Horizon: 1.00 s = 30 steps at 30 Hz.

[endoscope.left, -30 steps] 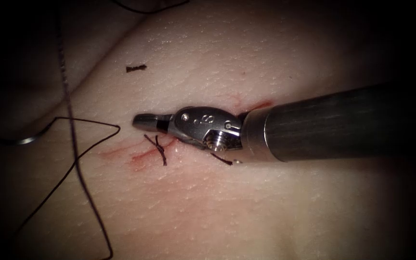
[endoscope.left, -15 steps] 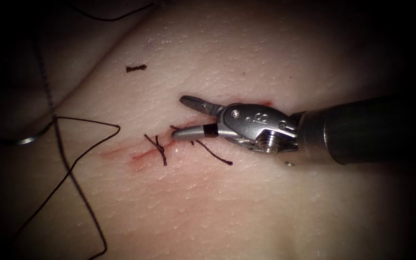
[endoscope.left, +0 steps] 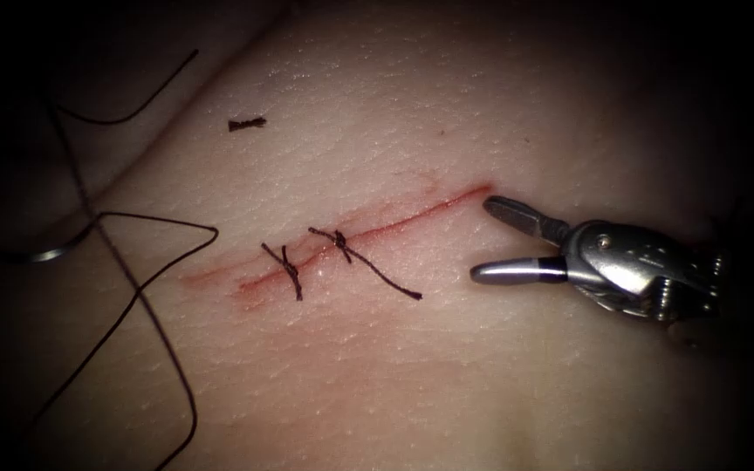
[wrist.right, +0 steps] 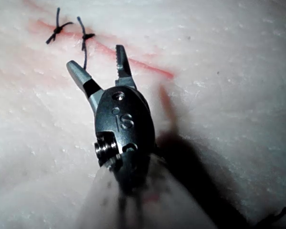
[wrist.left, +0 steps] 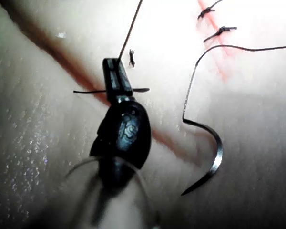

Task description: Wound Closure

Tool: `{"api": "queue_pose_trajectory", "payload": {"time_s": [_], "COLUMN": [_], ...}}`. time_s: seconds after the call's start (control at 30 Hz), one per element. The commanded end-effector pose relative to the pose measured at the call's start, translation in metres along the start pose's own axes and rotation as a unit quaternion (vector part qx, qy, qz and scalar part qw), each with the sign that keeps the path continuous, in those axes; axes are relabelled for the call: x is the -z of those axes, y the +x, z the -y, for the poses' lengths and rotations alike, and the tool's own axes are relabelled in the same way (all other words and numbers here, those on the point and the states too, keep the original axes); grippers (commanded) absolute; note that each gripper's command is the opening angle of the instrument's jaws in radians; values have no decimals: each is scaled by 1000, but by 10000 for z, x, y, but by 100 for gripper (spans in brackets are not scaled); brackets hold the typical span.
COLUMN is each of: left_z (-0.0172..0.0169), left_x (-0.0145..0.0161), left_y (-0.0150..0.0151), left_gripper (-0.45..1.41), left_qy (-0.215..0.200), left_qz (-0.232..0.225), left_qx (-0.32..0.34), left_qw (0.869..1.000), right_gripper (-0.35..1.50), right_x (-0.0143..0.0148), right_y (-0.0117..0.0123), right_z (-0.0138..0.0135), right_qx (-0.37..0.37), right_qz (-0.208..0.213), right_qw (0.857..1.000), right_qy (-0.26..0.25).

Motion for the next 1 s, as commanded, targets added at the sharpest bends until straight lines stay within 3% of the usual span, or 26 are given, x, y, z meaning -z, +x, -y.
{"api": "queue_pose_trajectory", "payload": {"time_s": [0.03,0.07,0.1,0.13,0.23,0.27,0.33,0.4,0.57,0.7,0.83,1.0], "left_z": [-9,-12,-14,-16,-21,-22,-22,-22,-21,-22,-21,-14], "left_x": [1,5,10,16,30,36,44,53,77,94,106,104], "left_y": [-13,-18,-23,-28,-38,-41,-44,-45,-38,-21,6,56], "left_gripper": [-45,-45,-30,31,47,62,109,130,140,140,140,140], "left_qy": [1,2,3,6,13,15,17,13,23,23,30,17], "left_qz": [3,5,6,10,22,25,26,31,49,55,58,30], "left_qx": [5,10,13,18,36,48,73,101,159,169,179,180], "left_qw": [1000,1000,1000,1000,999,998,997,994,986,984,982,983], "right_gripper": [116,116,116,116,116,116,116,116,118,118,118,118], "right_x": [-5,-4,-4,-4,-5,-5,-5,-5,-5,-6,-6,-6], "right_y": [-9,-10,-11,-11,-12,-13,-13,-14,-16,-19,-23,-24], "right_z": [6,6,7,8,9,9,10,11,12,15,18,20], "right_qx": [0,0,1,1,2,2,2,3,4,6,7,8], "right_qz": [1,1,1,1,1,1,1,1,0,0,-2,0], "right_qw": [1000,1000,1000,1000,1000,1000,1000,1000,1000,1000,1000,1000], "right_qy": [1,1,1,1,1,0,0,0,1,0,-1,-1]}}
